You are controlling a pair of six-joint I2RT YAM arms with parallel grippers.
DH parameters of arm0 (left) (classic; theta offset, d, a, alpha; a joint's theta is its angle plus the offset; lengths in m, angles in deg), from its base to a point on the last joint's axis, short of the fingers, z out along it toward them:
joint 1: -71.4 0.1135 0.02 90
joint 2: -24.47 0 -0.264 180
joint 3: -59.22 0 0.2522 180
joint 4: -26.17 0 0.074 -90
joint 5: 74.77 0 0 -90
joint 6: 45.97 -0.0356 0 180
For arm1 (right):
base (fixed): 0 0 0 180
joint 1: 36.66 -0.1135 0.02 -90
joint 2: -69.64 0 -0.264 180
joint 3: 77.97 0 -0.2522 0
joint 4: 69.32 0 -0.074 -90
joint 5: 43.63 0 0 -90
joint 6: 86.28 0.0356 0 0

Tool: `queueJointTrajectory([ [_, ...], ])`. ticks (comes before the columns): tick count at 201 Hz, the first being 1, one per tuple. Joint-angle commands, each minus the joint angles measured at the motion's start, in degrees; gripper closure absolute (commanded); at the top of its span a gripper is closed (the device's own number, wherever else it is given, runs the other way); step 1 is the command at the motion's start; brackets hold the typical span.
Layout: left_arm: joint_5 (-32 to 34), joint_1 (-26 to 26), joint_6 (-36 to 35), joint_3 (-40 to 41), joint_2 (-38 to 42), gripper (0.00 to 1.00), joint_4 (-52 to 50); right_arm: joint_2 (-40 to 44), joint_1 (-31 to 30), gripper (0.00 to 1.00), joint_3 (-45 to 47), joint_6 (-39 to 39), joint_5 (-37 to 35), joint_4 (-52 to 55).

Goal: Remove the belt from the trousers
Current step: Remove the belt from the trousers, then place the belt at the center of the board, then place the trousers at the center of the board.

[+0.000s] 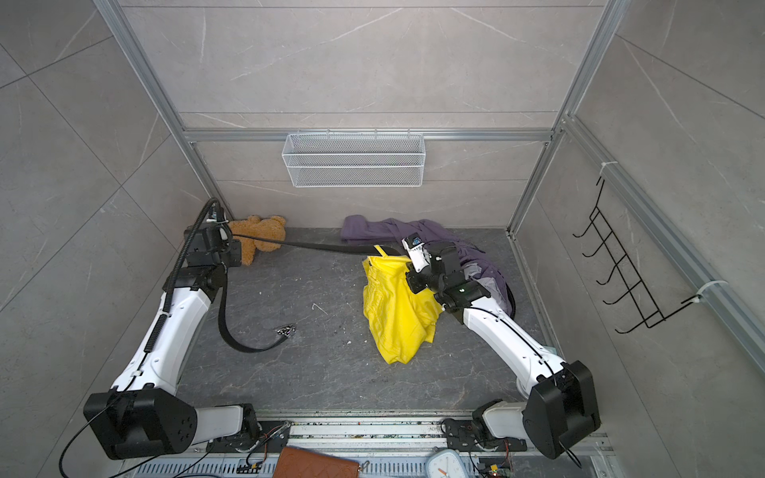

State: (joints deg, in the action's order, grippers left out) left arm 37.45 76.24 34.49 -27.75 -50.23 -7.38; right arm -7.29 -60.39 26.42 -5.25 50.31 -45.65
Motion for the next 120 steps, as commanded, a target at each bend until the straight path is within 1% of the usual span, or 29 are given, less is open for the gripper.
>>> queueJointTrajectory([
  [1, 5.18, 7.36, 3.17, -3.3, 3.1, 1.0, 2.18, 1.11, 1.88, 1.0, -1.35, 1.56, -3.55, 0.68],
  [27, 5.07, 9.02, 4.55, -3.91, 3.76, 1.0, 2.55, 0.31, 2.07, 1.0, -1.78, 1.82, -3.44, 0.91],
  [45, -0.32, 9.07, 6.75, -3.11, 4.11, 1.0, 2.97, -0.07, 2.09, 1.0, -2.16, 2.03, -2.51, 0.82],
  [66, -4.5, 8.73, 8.99, -1.21, 4.57, 1.0, 3.49, -0.33, 2.09, 1.0, -2.46, 2.54, -0.87, 0.48],
  [77, -6.34, 8.24, 9.18, 0.7, 5.34, 1.0, 4.93, -0.33, 2.11, 1.0, -2.58, 3.21, 1.13, 0.11],
  [96, -7.04, 7.74, 8.85, 2.68, 5.88, 1.0, 4.81, -0.93, 1.46, 1.0, -3.46, 5.06, 5.06, -0.45],
  [104, -7.42, 7.64, 9.09, 3.54, 5.82, 1.0, 4.43, -1.17, 0.79, 1.0, -3.72, 5.96, 6.45, -1.24],
  [120, -10.39, 7.4, 10.07, 5.76, 5.26, 1.0, 3.98, -2.67, -1.26, 1.0, -4.77, 8.58, 11.02, -3.55],
])
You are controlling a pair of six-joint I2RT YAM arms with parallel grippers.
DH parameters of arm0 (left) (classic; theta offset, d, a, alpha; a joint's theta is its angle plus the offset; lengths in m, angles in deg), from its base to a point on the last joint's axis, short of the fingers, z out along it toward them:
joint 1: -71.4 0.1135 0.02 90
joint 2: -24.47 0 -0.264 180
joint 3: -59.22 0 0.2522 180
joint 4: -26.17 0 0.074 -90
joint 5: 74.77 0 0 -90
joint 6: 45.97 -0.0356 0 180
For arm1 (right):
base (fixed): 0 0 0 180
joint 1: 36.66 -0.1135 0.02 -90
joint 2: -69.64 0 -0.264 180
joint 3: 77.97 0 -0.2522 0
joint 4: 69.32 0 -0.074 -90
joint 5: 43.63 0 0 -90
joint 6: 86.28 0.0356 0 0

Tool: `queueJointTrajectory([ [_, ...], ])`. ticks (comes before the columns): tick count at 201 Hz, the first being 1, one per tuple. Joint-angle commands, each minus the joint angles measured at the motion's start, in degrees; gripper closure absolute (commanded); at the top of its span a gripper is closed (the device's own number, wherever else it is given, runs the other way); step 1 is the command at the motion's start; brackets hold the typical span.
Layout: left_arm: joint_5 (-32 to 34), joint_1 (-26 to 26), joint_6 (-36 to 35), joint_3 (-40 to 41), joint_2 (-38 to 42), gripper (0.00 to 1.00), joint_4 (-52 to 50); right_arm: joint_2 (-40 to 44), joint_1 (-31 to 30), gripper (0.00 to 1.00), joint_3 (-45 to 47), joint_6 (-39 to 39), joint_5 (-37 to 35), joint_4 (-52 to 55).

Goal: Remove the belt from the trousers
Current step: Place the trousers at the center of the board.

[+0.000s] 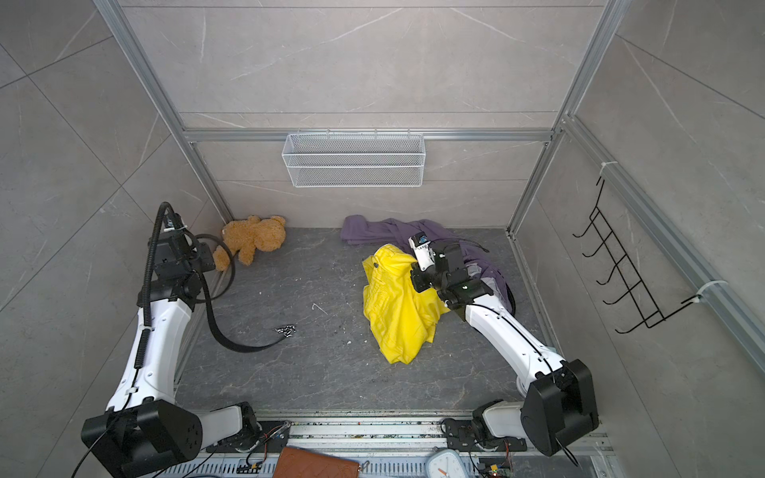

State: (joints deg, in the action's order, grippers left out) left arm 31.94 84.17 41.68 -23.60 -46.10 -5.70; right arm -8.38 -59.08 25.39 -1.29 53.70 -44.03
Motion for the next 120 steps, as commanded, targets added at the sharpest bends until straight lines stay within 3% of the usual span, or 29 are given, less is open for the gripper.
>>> queueJointTrajectory([
  [1, -5.04, -0.63, 2.92, 1.76, 1.08, 1.0, 2.34, -1.77, -2.73, 1.0, -3.88, 4.73, 7.84, -5.27],
  [44, -2.87, -2.89, 4.05, 4.05, -5.05, 1.0, 1.06, -12.5, -11.65, 1.0, -10.96, 16.0, 18.23, -17.65],
  [86, -3.46, -3.54, 5.23, 2.67, -10.47, 1.0, -0.83, -27.15, -19.52, 1.0, -24.77, 25.64, 22.29, -28.68],
  [110, -2.65, -3.63, 5.95, 2.04, -11.23, 0.59, -2.17, -35.26, -22.14, 1.0, -33.87, 28.04, 22.7, -27.18],
  [120, -1.94, -3.63, 5.96, 2.23, -10.77, 0.46, -2.36, -37.77, -22.65, 1.0, -36.84, 27.94, 21.69, -24.35],
])
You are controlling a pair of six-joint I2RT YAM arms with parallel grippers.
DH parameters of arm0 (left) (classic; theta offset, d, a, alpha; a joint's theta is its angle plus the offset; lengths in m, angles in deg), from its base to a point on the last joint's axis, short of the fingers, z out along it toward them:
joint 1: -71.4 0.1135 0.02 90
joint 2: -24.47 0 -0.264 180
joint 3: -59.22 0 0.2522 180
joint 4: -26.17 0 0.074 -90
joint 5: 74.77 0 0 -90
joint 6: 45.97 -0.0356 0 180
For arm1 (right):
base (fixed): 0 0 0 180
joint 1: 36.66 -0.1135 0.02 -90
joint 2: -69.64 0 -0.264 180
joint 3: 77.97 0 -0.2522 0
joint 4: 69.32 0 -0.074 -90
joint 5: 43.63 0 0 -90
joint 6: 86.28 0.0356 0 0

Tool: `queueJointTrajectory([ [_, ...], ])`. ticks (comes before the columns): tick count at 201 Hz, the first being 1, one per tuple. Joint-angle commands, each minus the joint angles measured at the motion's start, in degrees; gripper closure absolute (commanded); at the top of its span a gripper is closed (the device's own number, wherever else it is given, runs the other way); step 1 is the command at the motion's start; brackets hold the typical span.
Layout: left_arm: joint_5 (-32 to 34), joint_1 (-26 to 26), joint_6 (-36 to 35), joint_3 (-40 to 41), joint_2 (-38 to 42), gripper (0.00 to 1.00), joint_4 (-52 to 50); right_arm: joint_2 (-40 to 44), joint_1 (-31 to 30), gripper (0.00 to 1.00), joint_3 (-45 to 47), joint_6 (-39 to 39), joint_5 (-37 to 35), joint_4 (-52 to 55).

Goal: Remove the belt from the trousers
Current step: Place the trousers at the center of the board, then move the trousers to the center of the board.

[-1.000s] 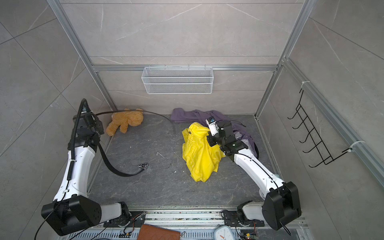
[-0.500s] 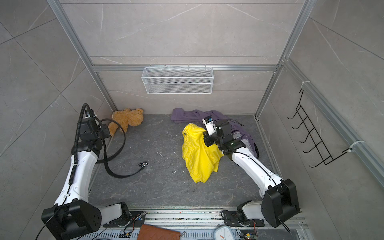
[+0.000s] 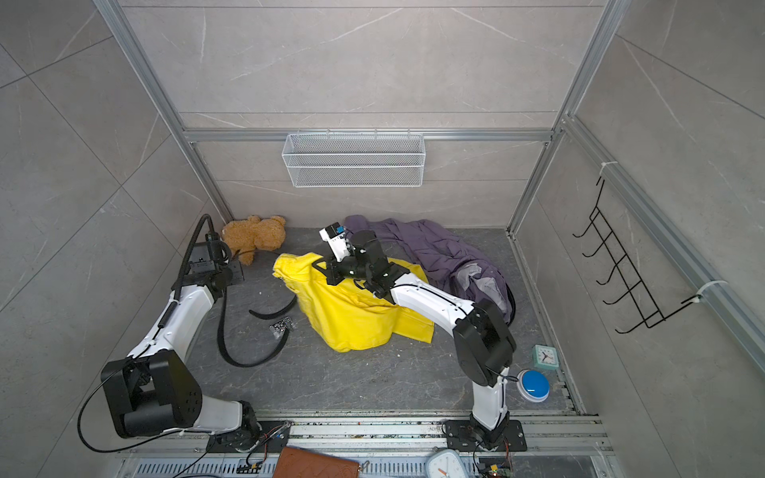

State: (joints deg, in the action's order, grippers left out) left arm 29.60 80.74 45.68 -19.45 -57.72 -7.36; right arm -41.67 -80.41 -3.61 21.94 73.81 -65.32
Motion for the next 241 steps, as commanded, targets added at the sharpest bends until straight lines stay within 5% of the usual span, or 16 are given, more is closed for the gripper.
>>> queueJointTrajectory([
  [1, 0.4, -0.2, 1.91, -1.91, 0.92, 0.45, -0.7, -4.68, -1.33, 1.0, -8.03, 4.71, 1.48, -2.84],
  [7, 0.76, -0.21, 1.97, -1.81, 1.32, 0.36, -0.9, -5.64, -1.32, 0.97, -8.98, 4.76, 0.57, -1.63],
  [16, 1.09, -0.21, 1.92, -1.8, 1.92, 0.27, -1.28, -6.74, -1.34, 0.65, -11.09, 4.02, -1.03, 1.86],
  [24, 1.88, -0.2, 1.95, -1.96, 2.42, 0.21, -1.85, -7.81, -1.34, 0.45, -14.23, 1.93, -1.43, 6.99],
  [48, 2.85, -1.1, 2.0, -2.55, 4.47, 0.13, -3.96, -8.01, -1.11, 0.23, -18.62, -3.35, -5.22, 18.43],
  [73, 6.47, -9.81, -1.39, -3.85, 6.59, 0.07, -5.87, -2.51, 1.21, 0.16, -13.64, -4.42, -10.61, 21.33],
  [137, -7.42, -37.24, -9.62, -6.78, -3.25, 0.0, -12.66, 18.21, 18.76, 0.06, 9.34, -2.84, -16.38, 28.2],
  [159, -13.46, -40.84, -8.86, -10.22, -9.13, 0.0, -13.34, 23.91, 24.18, 0.03, 13.69, -3.64, -16.31, 31.17],
  [202, -12.5, -50.22, -10.08, -22.69, -24.29, 0.0, -14.38, 29.04, 30.21, 0.01, 17.85, -3.99, -14.86, 32.85],
  [241, -19.6, -52.39, -7.92, -30.32, -35.6, 0.0, -17.49, 29.38, 31.87, 0.01, 18.29, -3.89, -13.6, 32.61],
])
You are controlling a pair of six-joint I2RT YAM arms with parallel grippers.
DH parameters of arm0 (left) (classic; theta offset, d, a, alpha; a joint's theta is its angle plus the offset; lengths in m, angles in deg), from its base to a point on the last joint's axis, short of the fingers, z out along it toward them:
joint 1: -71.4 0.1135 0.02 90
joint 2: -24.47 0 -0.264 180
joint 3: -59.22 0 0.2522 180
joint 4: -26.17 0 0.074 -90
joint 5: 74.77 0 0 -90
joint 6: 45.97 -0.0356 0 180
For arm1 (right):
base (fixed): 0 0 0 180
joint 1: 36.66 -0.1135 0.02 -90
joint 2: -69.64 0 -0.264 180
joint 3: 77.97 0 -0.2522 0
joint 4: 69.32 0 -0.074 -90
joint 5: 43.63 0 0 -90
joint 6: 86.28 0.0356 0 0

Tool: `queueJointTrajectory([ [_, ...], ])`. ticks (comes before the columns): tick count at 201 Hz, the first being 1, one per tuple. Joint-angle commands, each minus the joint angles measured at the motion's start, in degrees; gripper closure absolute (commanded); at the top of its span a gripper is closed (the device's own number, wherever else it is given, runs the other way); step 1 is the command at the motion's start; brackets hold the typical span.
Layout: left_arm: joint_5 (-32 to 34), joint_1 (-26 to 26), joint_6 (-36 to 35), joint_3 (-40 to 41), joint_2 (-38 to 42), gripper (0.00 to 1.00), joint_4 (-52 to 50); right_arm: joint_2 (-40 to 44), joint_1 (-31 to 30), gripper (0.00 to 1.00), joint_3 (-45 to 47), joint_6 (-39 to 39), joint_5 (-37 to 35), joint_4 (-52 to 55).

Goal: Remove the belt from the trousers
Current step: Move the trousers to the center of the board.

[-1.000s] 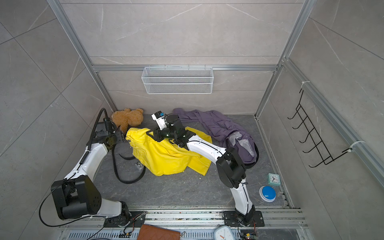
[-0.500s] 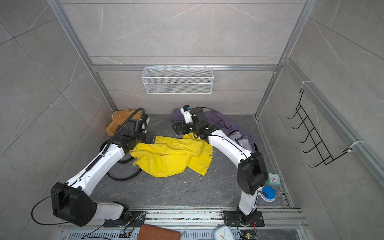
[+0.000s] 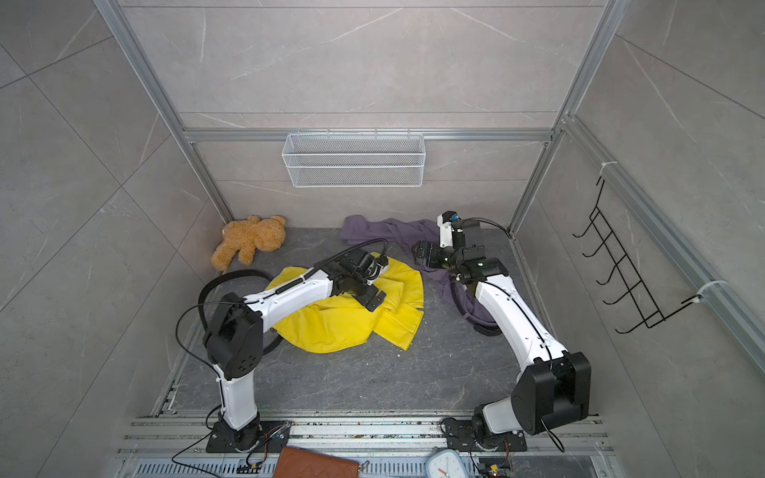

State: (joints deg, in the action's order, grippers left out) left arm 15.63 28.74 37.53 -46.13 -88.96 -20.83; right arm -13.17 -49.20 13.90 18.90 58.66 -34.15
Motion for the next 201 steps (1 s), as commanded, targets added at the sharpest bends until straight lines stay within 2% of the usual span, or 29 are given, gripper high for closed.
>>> queueJointTrajectory([
  [1, -5.79, -0.4, 0.29, -3.7, -4.53, 0.0, -4.25, 0.89, 0.66, 0.01, 0.79, -0.85, 1.61, 1.4],
  [24, -5.58, -0.39, 1.44, -4.81, -8.16, 0.0, -6.73, 1.3, 1.43, 0.0, 0.75, -1.11, 2.05, 1.55],
  [46, 0.5, -0.41, 2.94, -4.92, -11.01, 0.0, -7.7, 1.59, 1.97, 0.0, 1.48, -0.99, 2.35, 0.86],
  [54, 1.89, -0.27, 3.46, -4.95, -11.99, 0.06, -7.58, 1.75, 2.07, 0.0, 1.87, -0.73, 2.37, 0.38],
  [62, 4.28, -0.23, 4.15, -4.72, -12.66, 0.18, -7.21, 1.98, 2.15, 0.0, 2.13, -0.51, 2.37, -0.08],
  [70, 5.78, -0.01, 4.44, -4.01, -12.74, 0.36, -6.13, 2.04, 2.26, 0.0, 2.29, -0.32, 2.54, -0.29],
  [83, 7.66, 0.84, 5.67, -2.55, -11.33, 0.79, -3.92, 2.37, 2.36, 0.0, 2.3, -0.44, 2.42, -0.23],
  [92, 8.82, 1.68, 6.41, -1.03, -9.04, 1.0, -1.74, 2.68, 2.43, 0.0, 2.55, -0.58, 2.25, -0.23],
  [114, 12.15, 4.96, 7.14, 2.65, -1.62, 1.0, 2.95, 3.34, 2.76, 0.0, 3.09, -0.63, 2.5, -0.43],
  [166, 19.06, 19.29, 5.33, 0.74, 15.31, 1.0, 0.26, 3.53, 2.85, 0.0, 3.77, -0.31, 3.8, -1.79],
  [201, 24.71, 26.98, 2.86, -4.36, 18.53, 1.0, -7.61, 2.75, 2.85, 0.0, 4.14, 0.92, 5.49, -3.58],
])
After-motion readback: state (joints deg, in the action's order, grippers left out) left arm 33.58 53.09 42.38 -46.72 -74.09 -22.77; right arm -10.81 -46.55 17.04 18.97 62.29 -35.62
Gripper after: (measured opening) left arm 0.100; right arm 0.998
